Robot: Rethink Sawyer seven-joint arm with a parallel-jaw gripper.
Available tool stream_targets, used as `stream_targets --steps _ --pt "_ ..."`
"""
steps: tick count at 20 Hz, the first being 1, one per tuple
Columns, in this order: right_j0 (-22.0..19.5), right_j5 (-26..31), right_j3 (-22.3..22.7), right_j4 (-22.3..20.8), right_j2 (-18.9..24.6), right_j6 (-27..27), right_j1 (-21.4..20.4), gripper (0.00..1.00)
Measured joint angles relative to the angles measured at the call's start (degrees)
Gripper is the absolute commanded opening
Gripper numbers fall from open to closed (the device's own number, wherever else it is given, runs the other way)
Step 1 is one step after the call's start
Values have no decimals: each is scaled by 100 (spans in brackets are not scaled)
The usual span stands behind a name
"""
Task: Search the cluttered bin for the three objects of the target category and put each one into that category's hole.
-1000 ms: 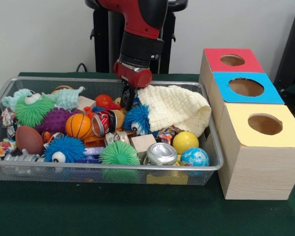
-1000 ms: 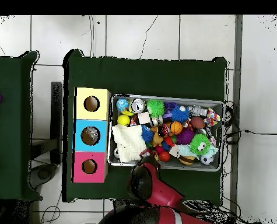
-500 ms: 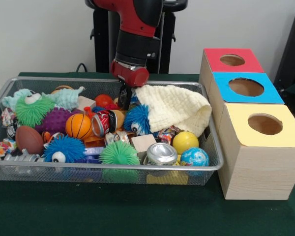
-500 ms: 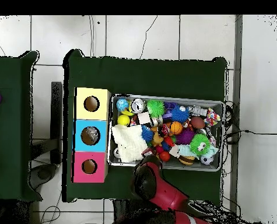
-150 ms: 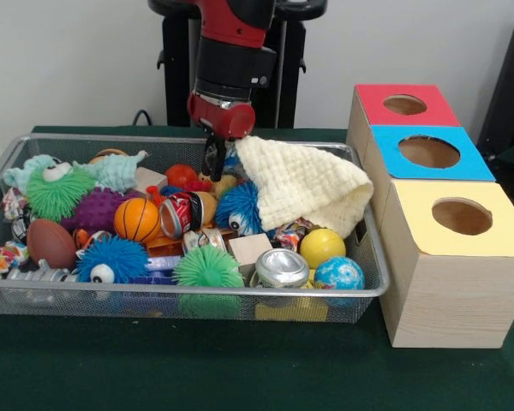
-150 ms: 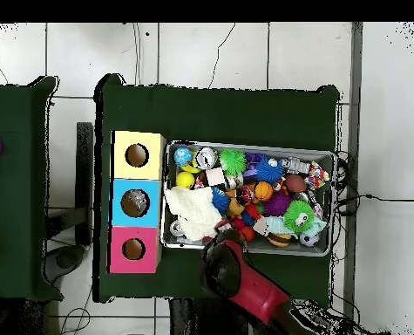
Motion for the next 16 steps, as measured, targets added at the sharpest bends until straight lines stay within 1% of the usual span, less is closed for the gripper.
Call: stream_targets --steps 4,5,9,16 --pt "-13 537 57 -2 -1 0 -408 0" --pt "-13 593 63 -2 -1 0 -456 0" --pt "-13 707 78 -3 -2 0 -635 0" --pt "-14 708 79 -3 -2 0 -751 0"
